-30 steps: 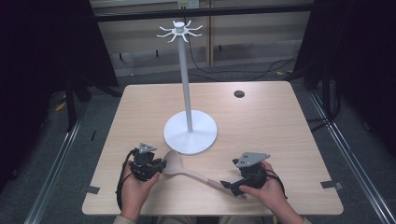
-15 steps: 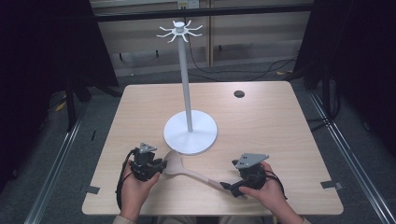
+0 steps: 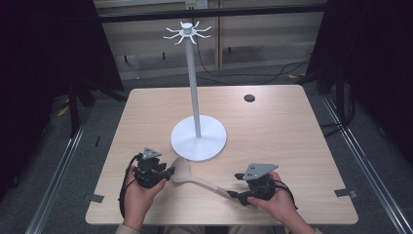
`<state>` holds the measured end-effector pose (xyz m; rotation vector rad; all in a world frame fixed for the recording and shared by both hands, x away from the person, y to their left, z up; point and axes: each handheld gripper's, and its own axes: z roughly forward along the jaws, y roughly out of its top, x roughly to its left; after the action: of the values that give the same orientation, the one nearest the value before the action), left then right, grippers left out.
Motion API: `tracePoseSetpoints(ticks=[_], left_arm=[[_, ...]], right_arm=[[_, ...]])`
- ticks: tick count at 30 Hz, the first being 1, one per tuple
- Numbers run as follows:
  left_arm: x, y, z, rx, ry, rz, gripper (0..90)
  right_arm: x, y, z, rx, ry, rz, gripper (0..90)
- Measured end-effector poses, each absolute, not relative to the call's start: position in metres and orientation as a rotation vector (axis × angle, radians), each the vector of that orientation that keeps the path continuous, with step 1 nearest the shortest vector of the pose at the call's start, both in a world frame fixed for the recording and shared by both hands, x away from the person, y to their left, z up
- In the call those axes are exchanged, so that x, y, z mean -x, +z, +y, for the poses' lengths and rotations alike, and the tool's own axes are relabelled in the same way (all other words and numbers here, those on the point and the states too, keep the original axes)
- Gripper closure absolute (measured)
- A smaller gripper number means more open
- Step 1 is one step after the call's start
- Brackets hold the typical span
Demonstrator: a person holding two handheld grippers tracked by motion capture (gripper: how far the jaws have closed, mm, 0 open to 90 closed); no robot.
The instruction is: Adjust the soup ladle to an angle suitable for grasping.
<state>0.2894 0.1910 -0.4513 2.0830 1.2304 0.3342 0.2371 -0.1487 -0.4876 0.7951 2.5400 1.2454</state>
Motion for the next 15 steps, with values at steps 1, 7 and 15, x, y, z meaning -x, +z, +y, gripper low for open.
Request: tracePoseSetpoints(ticks=[1, 7, 15], left_arm=[[-0.289, -0.451, 0.191, -2.073, 0.336, 1.233, 55.3], [-0.291, -0.45, 0.193, -2.066, 0.374, 1.204, 41.5], [-0.293, -0.452, 0.192, -2.07, 0.393, 1.201, 30.7]], right_arm=[[-0.236, -0.487, -0.147, -0.776, 1.246, 2.552, 50.2], [-0.232, -0.488, -0.139, -0.689, 1.251, 2.64, 77.5], [-0.23, -0.489, -0.136, -0.655, 1.283, 2.701, 85.2]])
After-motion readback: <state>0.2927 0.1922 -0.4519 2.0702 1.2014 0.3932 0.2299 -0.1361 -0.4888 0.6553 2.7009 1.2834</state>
